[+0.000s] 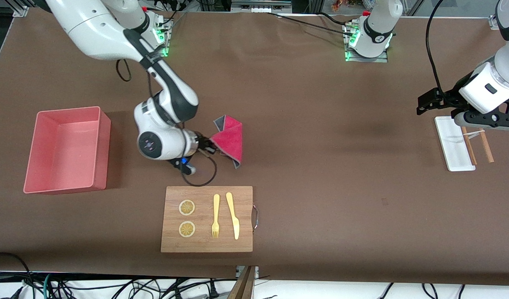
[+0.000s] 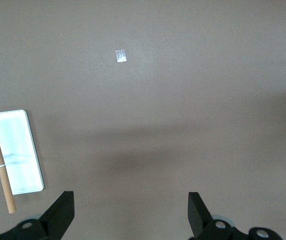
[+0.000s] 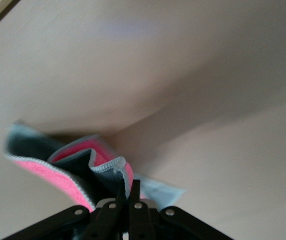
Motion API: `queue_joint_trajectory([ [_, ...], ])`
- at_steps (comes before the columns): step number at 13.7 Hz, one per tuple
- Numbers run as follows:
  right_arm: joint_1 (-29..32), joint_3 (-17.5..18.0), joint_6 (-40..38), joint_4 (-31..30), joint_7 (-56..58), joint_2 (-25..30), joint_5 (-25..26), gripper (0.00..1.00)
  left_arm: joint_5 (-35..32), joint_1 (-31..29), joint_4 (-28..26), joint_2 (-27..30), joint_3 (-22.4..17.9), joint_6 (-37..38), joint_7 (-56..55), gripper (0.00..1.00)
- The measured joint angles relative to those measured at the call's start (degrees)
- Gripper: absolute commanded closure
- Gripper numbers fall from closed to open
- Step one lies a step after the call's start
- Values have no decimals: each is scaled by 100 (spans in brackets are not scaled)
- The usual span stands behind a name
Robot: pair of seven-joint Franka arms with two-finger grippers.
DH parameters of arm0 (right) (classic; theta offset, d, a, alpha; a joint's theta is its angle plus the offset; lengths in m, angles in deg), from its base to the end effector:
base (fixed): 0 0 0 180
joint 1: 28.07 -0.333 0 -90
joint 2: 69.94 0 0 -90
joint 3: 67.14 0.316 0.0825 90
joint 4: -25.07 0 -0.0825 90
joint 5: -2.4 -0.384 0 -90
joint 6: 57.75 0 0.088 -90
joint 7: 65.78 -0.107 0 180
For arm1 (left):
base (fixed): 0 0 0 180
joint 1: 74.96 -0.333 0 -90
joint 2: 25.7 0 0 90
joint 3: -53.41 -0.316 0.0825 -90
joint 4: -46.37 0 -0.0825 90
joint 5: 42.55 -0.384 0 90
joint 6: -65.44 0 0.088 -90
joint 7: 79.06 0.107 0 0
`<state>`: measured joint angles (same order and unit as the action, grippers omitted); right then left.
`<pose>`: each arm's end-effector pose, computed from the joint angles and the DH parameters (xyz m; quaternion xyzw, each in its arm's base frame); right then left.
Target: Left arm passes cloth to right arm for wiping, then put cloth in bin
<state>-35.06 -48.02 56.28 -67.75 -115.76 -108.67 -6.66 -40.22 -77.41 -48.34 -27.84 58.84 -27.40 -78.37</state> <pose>0.5991 0.2777 0.2294 -0.9398 0.2613 0.2137 0.0526 0.5647 -0.0327 0.5691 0.9987 -0.0303 -0.0353 0.0213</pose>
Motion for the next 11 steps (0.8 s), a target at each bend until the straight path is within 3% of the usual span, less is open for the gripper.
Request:
queue_joint_trajectory([
  [8, 217, -1462, -1415, 30, 2726, 529, 587, 100, 0, 1, 8, -8, 4, 0, 0, 0],
  [11, 390, -1621, -1930, 227, 3295, 914, 715, 100, 0, 7, 12, -10, 6, 0, 0, 0],
])
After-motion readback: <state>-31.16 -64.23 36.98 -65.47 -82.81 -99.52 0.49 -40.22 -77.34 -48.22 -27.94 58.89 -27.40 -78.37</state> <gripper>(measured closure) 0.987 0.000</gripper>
